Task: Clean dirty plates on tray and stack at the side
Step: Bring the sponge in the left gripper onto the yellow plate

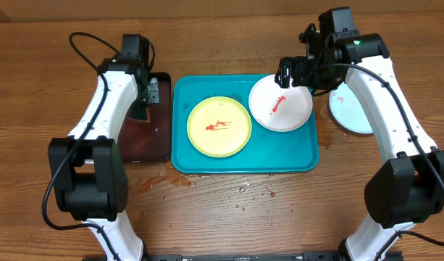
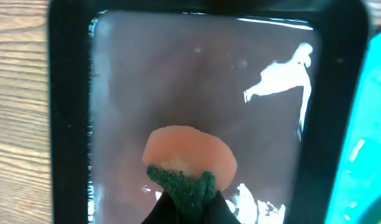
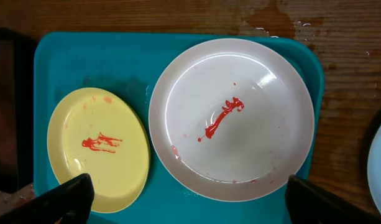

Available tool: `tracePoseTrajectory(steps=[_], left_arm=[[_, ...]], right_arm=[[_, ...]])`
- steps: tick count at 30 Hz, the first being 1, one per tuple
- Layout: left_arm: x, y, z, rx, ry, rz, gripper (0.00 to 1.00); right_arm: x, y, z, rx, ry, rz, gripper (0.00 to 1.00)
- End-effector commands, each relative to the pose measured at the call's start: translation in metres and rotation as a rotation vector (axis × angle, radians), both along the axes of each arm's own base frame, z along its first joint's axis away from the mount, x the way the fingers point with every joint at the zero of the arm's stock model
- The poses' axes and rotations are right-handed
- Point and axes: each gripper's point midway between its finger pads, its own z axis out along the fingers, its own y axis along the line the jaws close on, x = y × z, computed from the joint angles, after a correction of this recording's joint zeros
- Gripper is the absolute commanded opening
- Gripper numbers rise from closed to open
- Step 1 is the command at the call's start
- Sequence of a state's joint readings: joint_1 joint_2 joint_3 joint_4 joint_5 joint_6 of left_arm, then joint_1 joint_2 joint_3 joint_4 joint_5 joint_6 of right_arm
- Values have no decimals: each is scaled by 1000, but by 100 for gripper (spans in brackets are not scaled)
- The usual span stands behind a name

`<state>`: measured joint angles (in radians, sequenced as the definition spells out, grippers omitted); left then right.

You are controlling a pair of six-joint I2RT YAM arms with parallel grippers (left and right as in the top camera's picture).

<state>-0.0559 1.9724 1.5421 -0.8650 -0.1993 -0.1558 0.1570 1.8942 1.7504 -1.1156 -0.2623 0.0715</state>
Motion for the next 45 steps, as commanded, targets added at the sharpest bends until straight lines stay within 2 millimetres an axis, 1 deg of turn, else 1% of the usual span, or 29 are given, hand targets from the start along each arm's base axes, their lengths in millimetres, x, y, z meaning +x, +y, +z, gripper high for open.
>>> tracePoseTrajectory(steps=[1,3,5,6,8,10,13,18,20,24,27,30,32,34,35,37,40,43,45], left_arm=[[8,-28,16,-99,-39,-41,4],[14,-44,38,-141,-92,-75,4],[22,-67,61,-193,-163,-126,4],[26,-82,70,-223,-197,-165,4],[29,-107,77,-249,-232,-224,4],[28,-129,70,-256,-226,-265,4],[23,-163,49,-298,-178,-314,4],[14,-204,11,-364,-96,-358,4],[10,-213,-2,-383,-64,-363,4],[1,-226,-27,-419,5,-381,4],[-8,-228,-41,-416,54,-380,4],[-14,-229,-49,-409,87,-381,4],[-17,-232,-52,-406,96,-386,4],[-17,-231,-56,-388,98,-385,4],[-17,-230,-58,-377,99,-381,4],[-17,-227,-62,-350,102,-359,4],[-19,-224,-67,-344,112,-329,4],[-20,-217,-71,-316,112,-294,4],[-21,-216,-73,-312,115,-283,4]], right_arm=[[1,-1,19,-1,-49,19,100],[-3,-2,18,-5,-34,23,100],[-6,-2,16,-6,-19,22,100],[-7,-2,16,-7,-13,23,100],[-10,-3,15,-8,0,22,100],[-13,-2,14,-3,12,25,98],[-20,5,14,33,41,41,94],[-37,8,10,57,117,44,88],[-45,10,7,67,151,48,88],[-54,15,-6,65,200,37,89],[-62,26,-13,61,224,56,88],[-68,42,-20,43,226,88,87],[-71,46,-27,7,231,73,86],[-77,51,-35,-15,250,52,81],[-80,53,-40,-14,261,46,76],[-86,60,-50,3,284,46,63],[-95,69,-67,16,302,66,52],[-101,80,-82,11,289,100,47],[-101,87,-89,16,268,120,46]])
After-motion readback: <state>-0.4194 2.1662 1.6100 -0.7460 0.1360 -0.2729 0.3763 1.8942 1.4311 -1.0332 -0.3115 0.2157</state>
